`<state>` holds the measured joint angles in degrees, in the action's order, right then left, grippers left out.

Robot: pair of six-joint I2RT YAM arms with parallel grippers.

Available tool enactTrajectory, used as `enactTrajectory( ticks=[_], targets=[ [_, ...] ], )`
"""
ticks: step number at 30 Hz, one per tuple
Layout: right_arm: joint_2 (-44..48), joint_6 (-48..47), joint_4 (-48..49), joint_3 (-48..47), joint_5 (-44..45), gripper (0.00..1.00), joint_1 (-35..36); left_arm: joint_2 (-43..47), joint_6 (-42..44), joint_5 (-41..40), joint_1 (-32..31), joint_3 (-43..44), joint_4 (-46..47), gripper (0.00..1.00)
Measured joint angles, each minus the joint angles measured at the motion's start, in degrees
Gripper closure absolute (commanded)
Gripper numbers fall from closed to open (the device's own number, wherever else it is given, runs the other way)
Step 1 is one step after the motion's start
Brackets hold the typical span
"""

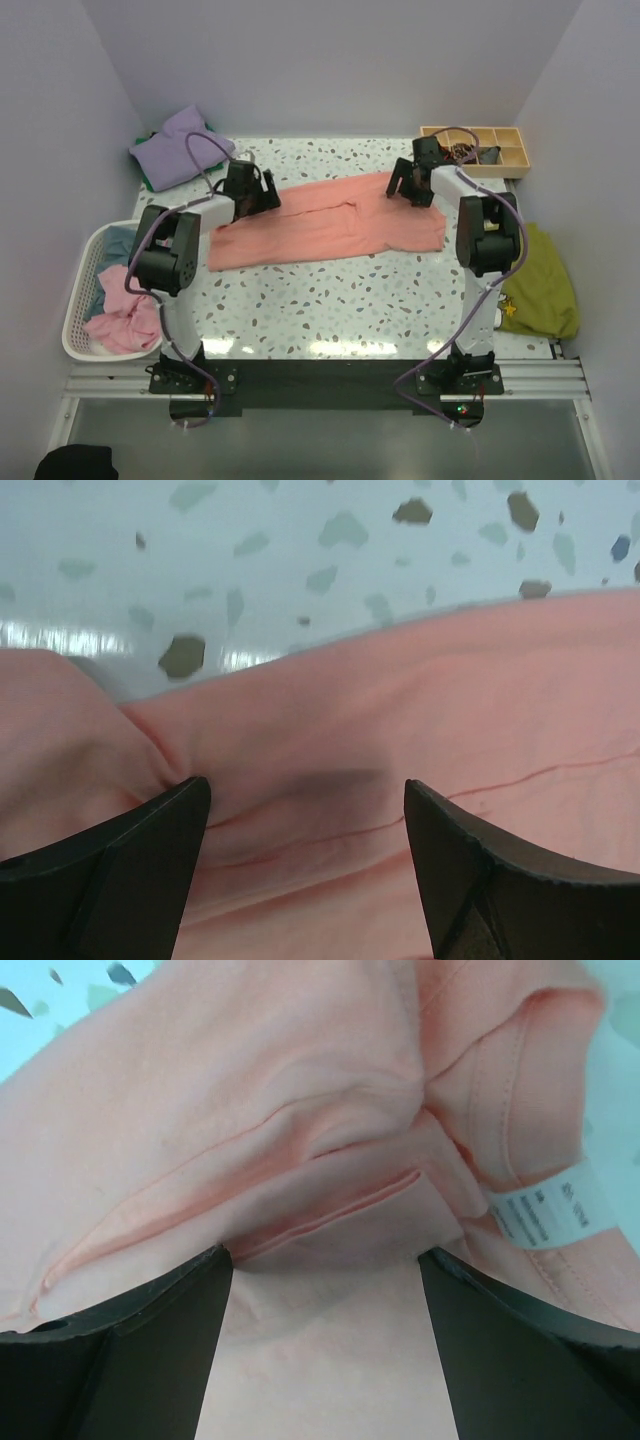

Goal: Fold and stack the t-shirts
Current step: Rotate the tshirt 90 degrees

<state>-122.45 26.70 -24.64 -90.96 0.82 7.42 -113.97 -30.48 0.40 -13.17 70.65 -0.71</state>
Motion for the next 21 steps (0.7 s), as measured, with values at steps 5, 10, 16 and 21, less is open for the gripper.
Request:
enactTrajectory(
  ticks=[5, 10, 16, 21],
  targets=[
    [-8.2, -1.9, -3.6, -13.0, -3.6, 0.21, 0.7, 11.6, -2.4, -1.2, -3.1, -14.4, -0.4, 0.16],
    [-21.1, -4.8, -9.6, -35.3, -9.5, 0.21, 2.7, 21.7, -5.5, 0.5, -8.8, -26.2, 0.3, 0.16],
    [-28.7, -7.1, -9.8, -47.3, -19.5, 0.17, 6.5, 28.1, -9.1, 4.6, -17.8, -32.7, 0.8, 0.17],
    [-22.3, -6.3, -2.1, -34.9, -26.1, 0.14, 7.3, 33.7, -9.4, 6.4, -21.4, -32.8, -9.2, 0.11]
  ],
)
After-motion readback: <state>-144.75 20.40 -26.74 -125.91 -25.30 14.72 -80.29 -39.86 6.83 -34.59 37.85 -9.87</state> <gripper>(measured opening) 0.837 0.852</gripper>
